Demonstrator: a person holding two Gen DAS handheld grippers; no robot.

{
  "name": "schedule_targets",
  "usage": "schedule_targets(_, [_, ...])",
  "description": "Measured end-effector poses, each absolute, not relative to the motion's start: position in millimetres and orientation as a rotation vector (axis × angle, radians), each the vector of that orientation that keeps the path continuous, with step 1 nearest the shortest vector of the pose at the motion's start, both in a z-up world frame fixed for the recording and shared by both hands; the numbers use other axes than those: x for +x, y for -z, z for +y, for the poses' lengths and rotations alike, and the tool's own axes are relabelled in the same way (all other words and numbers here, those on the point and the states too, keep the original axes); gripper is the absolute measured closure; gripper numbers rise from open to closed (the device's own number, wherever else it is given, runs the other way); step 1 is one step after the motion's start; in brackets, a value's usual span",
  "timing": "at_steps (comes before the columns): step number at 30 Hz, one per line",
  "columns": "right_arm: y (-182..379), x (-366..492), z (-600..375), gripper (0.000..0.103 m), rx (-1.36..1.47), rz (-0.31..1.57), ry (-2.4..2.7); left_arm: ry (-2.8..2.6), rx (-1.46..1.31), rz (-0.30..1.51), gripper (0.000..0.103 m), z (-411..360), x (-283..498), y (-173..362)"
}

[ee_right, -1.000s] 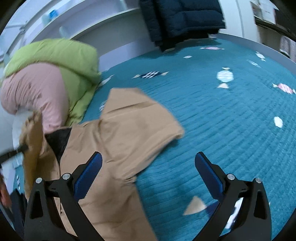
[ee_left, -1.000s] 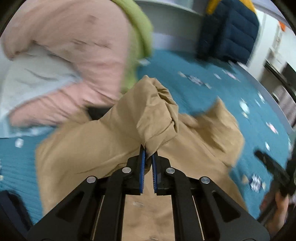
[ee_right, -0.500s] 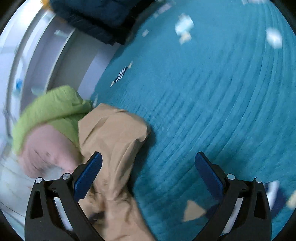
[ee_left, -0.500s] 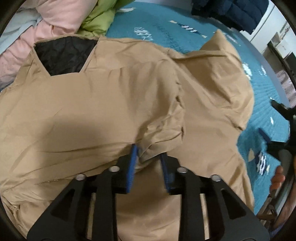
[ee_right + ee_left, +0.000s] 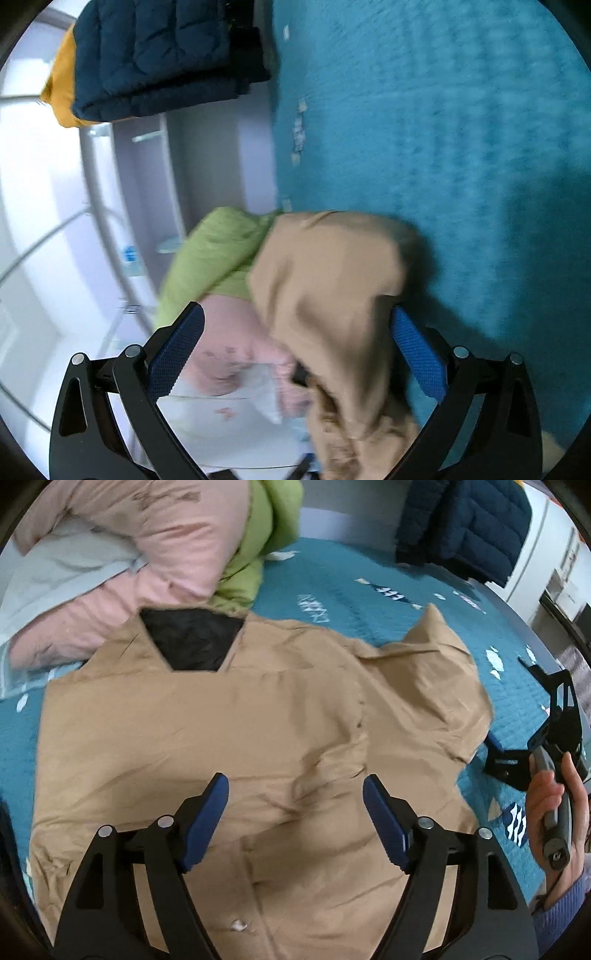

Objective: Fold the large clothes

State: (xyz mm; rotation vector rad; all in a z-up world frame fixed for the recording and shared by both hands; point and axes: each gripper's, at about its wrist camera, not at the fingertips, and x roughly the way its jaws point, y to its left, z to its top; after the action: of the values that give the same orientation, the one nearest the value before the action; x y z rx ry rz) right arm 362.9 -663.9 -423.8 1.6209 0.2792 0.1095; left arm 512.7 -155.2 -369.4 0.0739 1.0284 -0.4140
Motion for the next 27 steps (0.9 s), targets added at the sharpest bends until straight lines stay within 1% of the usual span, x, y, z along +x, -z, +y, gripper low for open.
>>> schedule_targets(1, [424, 364, -665, 0.010, 1.621, 0.271, -0.112, 0.407, 0.073, 1.033, 0.027, -151, 513, 370])
schedule_targets(2, [424, 365, -666, 0.023, 1.620, 0.266, -0.111, 0.402, 0.076, 1.034, 0.027, -145, 512, 368])
schedule_targets(3, [426, 368, -667, 0.032, 1.624, 0.270, -0.104, 0.399, 0.080, 1.036, 0.027, -138, 510, 368])
schedule_targets(4, [429, 371, -668, 0.047, 1.634, 0.287, -0.097, 0.396, 0.083, 1.038, 0.027, -131, 506, 366])
schedule_targets(5, [433, 371, -668, 0.058, 1.646, 0.298, -0.094, 0.388, 0.092, 1.043, 0.027, -124, 505, 364])
schedule_targets(6, [437, 370, -667, 0.063, 1.656, 0.298, -0.086, 0.381, 0.098, 1.042, 0.027, -118, 502, 364])
schedule_targets(8, [436, 371, -669, 0.083, 1.627, 0.296, -0.059, 0.363, 0.107, 1.035, 0.027, -102, 497, 360])
schedule_targets(10, [425, 369, -668, 0.092, 1.538, 0.308, -0.006, 0.337, 0.116, 1.025, 0.027, -90, 496, 359])
schedule_targets(14, [359, 380, -638, 0.093, 1.178, 0.343, 0.029, 0.254, 0.114, 1.002, 0.027, -57, 493, 354])
schedule_targets(15, [330, 389, -614, 0.093, 1.016, 0.361, 0.004, 0.238, 0.095, 0.999, 0.027, -47, 493, 352])
schedule_targets(17, [295, 406, -565, 0.093, 0.800, 0.394, -0.088, 0.209, 0.061, 0.994, 0.027, -28, 492, 350])
schedule_targets(19, [276, 426, -497, 0.093, 0.610, 0.475, -0.248, 0.189, 0.037, 0.984, 0.027, -14, 490, 349])
schedule_targets(21, [283, 442, -432, 0.093, 0.486, 0.622, -0.350, 0.168, 0.012, 0.971, 0.027, -1, 488, 349])
schedule_targets(23, [308, 454, -386, 0.086, 0.457, 0.771, -0.401, 0.157, -0.023, 0.968, 0.027, 9, 488, 349])
schedule_targets(24, [325, 458, -367, 0.085, 0.450, 0.841, -0.409, 0.155, -0.039, 0.970, 0.027, 12, 489, 349])
schedule_targets(27, [355, 469, -348, 0.079, 0.465, 0.987, -0.394, 0.146, -0.066, 0.958, 0.027, 21, 489, 352])
